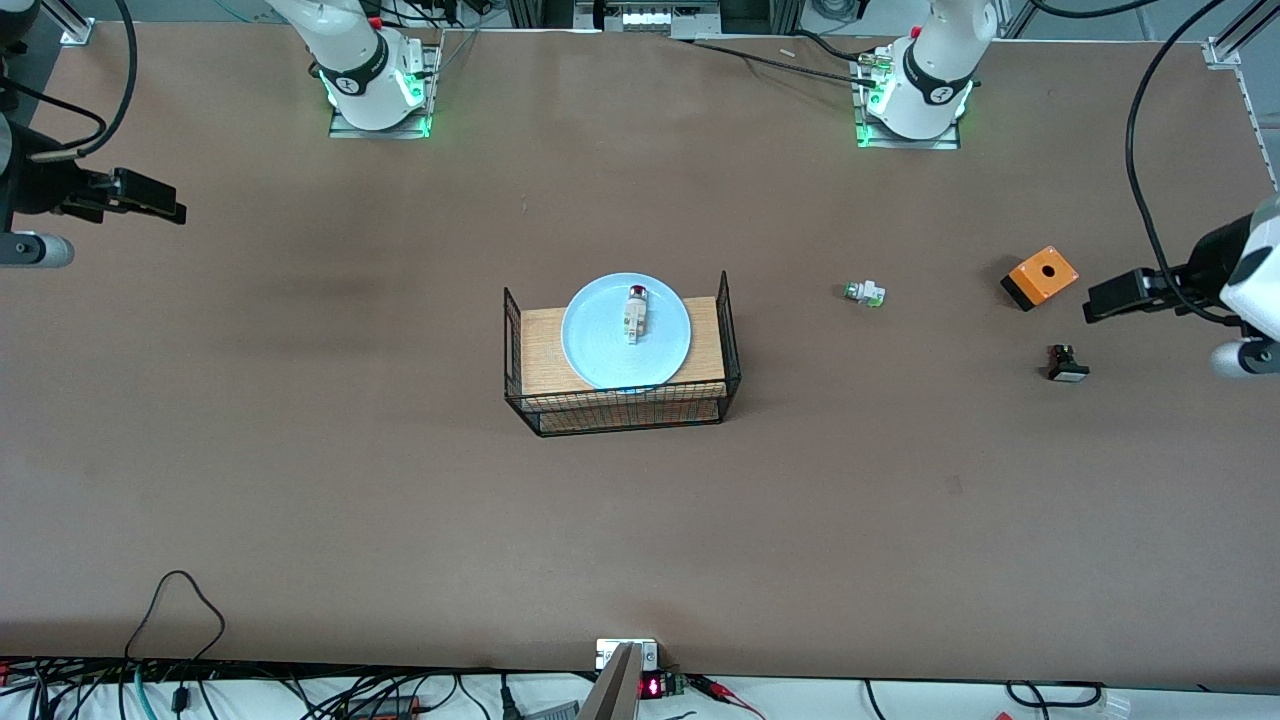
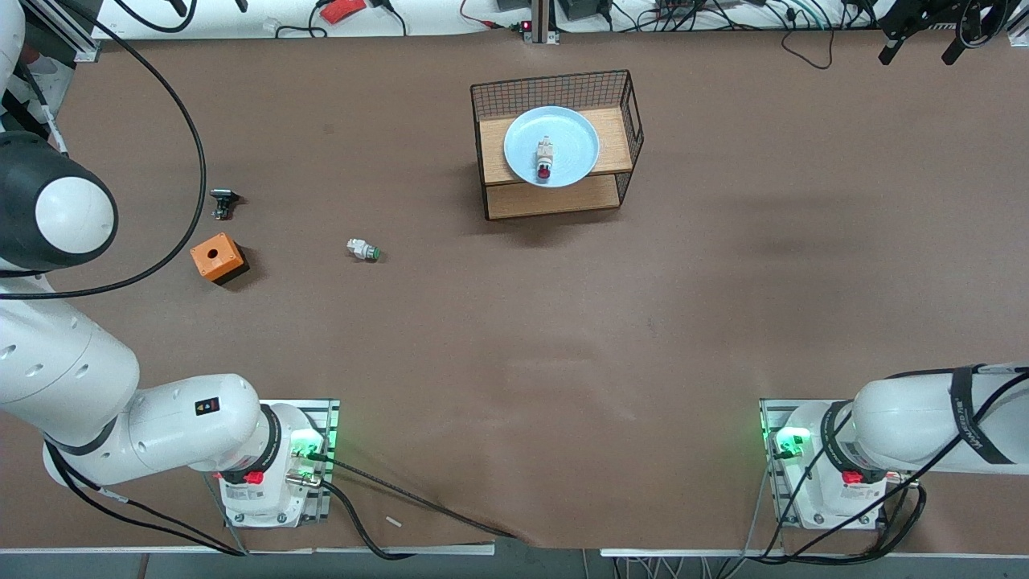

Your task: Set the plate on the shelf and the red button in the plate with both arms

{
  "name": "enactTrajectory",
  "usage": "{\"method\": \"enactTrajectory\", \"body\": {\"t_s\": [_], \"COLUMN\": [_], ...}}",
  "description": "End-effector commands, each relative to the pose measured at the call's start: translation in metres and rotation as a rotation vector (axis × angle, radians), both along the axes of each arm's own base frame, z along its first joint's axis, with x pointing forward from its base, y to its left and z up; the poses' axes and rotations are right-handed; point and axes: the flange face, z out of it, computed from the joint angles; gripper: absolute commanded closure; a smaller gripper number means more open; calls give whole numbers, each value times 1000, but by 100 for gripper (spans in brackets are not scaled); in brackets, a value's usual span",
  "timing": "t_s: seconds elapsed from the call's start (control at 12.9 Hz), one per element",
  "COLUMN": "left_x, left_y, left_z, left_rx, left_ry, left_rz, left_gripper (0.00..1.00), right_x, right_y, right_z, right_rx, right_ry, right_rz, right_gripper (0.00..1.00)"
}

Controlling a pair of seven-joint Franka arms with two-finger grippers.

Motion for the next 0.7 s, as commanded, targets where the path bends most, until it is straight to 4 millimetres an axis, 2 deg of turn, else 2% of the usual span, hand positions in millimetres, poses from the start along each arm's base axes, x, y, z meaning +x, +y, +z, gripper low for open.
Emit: {"method": "enactTrajectory", "body": {"t_s": [0.0,0.16,0.23,0.39,0.62], "left_x": [-15,-27,-33,-40,-45], "left_y": [14,26,24,16,7], "left_z": [1,-8,-14,-16,-13], "left_rx": [-10,-50,-47,-40,-37], "left_ry": [-31,-47,-64,-60,-52], "left_rz": [-80,-44,-44,-42,-40], "left_gripper": [0,0,0,0,0], "right_x": [1,2,4,9,12], "right_y": [4,5,6,5,4], "right_z": [17,20,28,33,32], "right_rx": [9,4,3,3,3], "right_ry": [-18,-28,-52,-76,-82], "right_rz": [9,7,6,1,1], "right_gripper": [0,0,0,0,0]}}
